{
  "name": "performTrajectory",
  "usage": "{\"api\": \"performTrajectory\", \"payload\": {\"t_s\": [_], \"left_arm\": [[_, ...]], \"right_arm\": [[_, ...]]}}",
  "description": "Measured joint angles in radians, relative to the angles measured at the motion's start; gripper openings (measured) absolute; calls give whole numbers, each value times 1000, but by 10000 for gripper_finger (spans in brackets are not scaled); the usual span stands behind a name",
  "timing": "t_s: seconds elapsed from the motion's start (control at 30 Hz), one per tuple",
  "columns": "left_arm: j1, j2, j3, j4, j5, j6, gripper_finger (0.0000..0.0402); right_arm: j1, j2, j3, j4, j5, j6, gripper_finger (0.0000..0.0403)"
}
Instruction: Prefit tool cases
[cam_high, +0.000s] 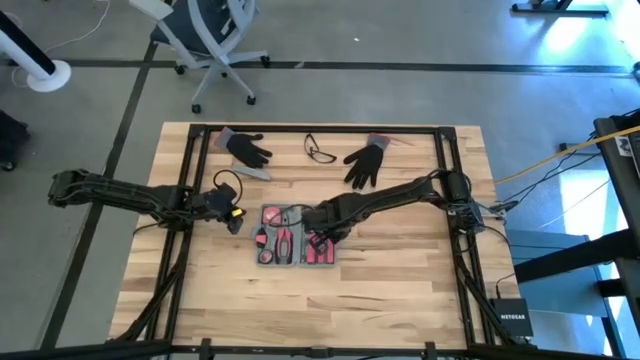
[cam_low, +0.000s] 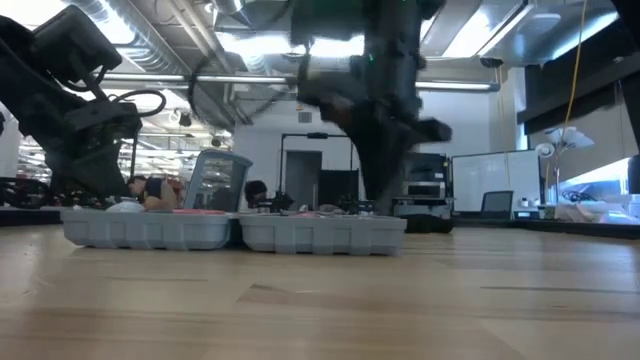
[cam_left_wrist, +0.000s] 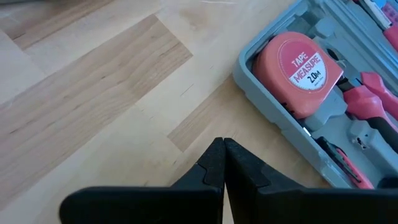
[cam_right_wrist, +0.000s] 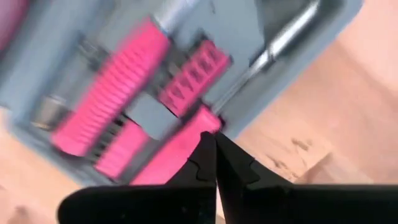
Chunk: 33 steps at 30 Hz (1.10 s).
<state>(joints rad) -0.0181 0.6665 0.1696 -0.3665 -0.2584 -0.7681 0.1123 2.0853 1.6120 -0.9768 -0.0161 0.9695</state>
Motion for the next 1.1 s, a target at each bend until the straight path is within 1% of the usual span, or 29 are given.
{"api": "performTrajectory", "payload": {"t_s": [0.23, 0.33, 0.47, 0.53, 0.6, 0.67, 0.73, 0.77, 0.83, 0.93, 1.03, 1.1], "left_arm": [[0, 0, 0, -9, 0, 11, 0], [0, -10, 0, -16, 9, 27, 0], [0, -42, 28, -75, 14, 55, 0], [-2, -61, 54, -111, 16, 63, 0], [-7, -87, 79, -151, 29, 64, 0], [-23, -103, 97, -155, 58, 64, 0], [-50, -115, 112, -160, 76, 68, 0], [-66, -115, 120, -174, 76, 75, 0], [-99, -114, 131, -208, 72, 92, 0], [-151, -106, 135, -264, 67, 91, 0], [-220, -87, 137, -250, 65, 97, 0], [-270, -57, 137, -219, 71, 107, 0]], "right_arm": [[0, -6, -103, 142, -63, 54, 0], [-2, -21, -109, 143, -63, 72, 0], [-8, -76, -99, 122, 10, 70, 0], [-11, -116, -92, 134, 49, 69, 0], [-17, -138, -92, 171, 58, 66, 0], [-18, -140, -94, 278, 25, 40, 0], [-16, -140, -95, 438, -49, 5, 0], [-16, -140, -93, 509, -68, -3, 0], [-13, -125, -90, 634, -72, -6, 0], [-22, -65, -92, 798, -67, -20, 0], [-32, -10, -48, 819, -102, -40, 0], [-38, -2, -20, 771, -86, -41, 0]]}}
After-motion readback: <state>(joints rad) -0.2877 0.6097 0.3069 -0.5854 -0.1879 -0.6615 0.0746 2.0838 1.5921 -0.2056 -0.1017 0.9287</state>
